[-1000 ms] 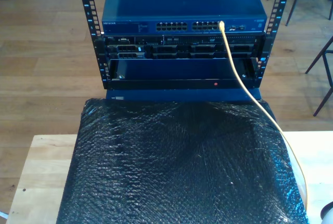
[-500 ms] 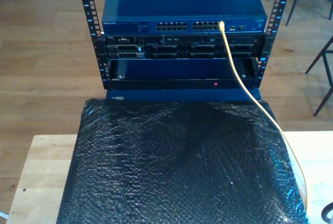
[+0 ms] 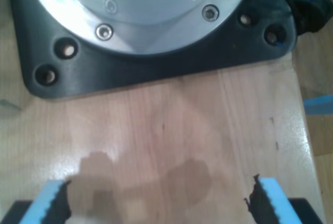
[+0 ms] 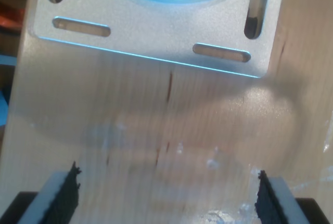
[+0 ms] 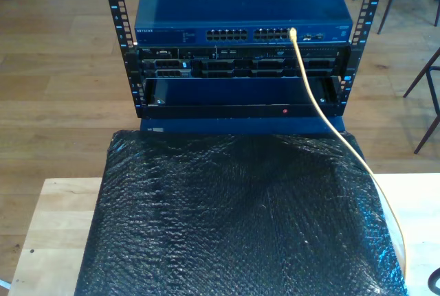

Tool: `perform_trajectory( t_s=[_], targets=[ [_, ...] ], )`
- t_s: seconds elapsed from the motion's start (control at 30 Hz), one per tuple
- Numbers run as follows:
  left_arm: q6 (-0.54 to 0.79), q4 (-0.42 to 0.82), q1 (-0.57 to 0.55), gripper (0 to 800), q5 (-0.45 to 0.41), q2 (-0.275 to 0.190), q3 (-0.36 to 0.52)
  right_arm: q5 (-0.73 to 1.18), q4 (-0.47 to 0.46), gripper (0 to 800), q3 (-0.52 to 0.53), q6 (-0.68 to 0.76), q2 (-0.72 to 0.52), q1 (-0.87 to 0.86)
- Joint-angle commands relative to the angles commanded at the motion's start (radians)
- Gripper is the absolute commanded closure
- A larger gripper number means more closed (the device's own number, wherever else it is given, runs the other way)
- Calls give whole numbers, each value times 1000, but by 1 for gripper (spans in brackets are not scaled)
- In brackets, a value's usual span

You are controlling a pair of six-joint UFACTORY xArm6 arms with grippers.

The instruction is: Grab the cable and plug it in

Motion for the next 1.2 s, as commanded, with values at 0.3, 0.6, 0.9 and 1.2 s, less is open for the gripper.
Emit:
perform_trajectory(
  t_s=[0.3, 0.6, 0.9, 1.2],
  targets=[
    [0, 0, 0, 0, 0, 0, 0, -21, 2, 0, 12, 0, -5, 2],
    [0, 0, 0, 0, 0, 0, 0, -21, 2, 0, 12, 0, -5, 0],
    [0, 0, 0, 0, 0, 0, 0, -21, 2, 0, 12, 0, -5, 2],
    [0, 0, 0, 0, 0, 0, 0, -21, 2, 0, 12, 0, -5, 2]
  ],
)
